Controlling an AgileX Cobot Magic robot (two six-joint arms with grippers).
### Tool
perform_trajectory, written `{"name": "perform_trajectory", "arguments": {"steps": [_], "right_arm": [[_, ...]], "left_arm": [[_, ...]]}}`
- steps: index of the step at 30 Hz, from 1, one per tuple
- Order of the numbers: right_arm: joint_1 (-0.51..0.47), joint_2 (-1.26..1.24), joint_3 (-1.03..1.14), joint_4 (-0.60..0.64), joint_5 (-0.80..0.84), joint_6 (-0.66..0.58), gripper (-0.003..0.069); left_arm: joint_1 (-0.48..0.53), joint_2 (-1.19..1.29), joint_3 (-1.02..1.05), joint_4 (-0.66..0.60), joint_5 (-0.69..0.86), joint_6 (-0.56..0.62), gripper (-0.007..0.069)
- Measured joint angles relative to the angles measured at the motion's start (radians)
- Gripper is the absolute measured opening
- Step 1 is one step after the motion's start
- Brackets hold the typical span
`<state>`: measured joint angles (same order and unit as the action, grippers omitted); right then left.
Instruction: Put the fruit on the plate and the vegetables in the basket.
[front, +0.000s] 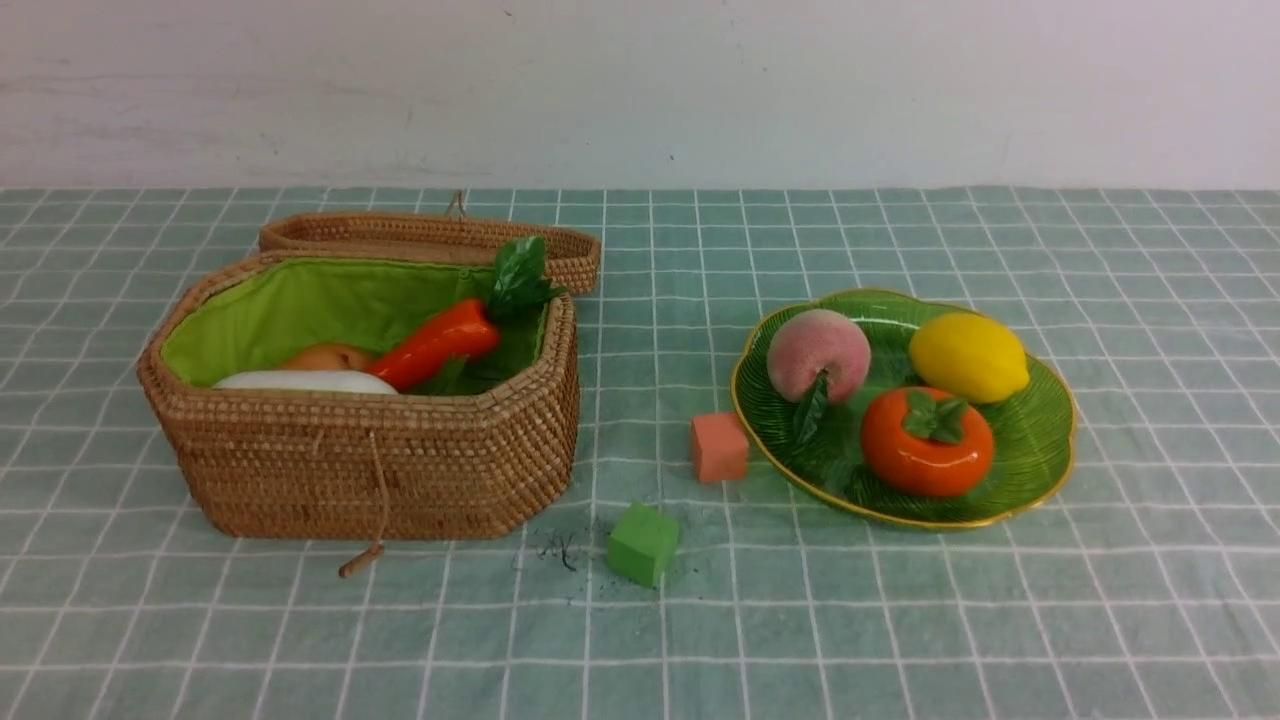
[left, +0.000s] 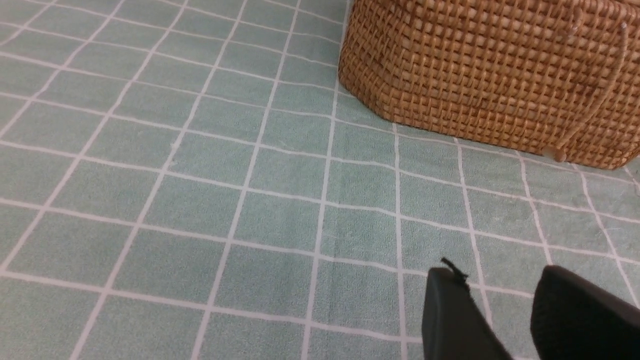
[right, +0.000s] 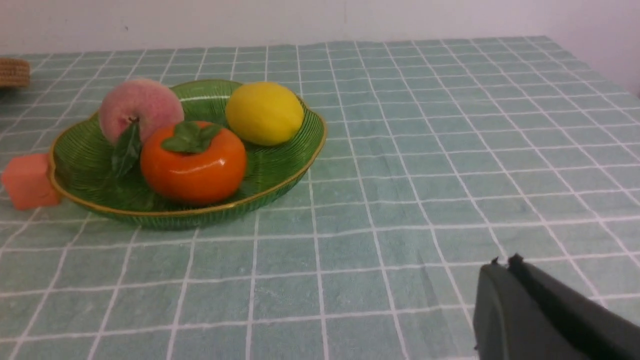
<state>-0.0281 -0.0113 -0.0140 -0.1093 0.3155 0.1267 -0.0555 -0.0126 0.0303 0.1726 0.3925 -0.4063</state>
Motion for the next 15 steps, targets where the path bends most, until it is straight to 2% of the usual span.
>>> {"name": "perform_trajectory", "arguments": {"steps": [3,15], "right_arm": [[0.0,0.0,0.035,0.019,0.05,0.0,-0.0005],[0.045,0.0,0.035,0.019,0.052,0.003,0.0003]], "left_arm": [[0.0,0.0,0.0,0.0,0.0,0.0,0.0239],[0.0,0.0,0.0,0.0,-0.001,0.0,0.0239]]}}
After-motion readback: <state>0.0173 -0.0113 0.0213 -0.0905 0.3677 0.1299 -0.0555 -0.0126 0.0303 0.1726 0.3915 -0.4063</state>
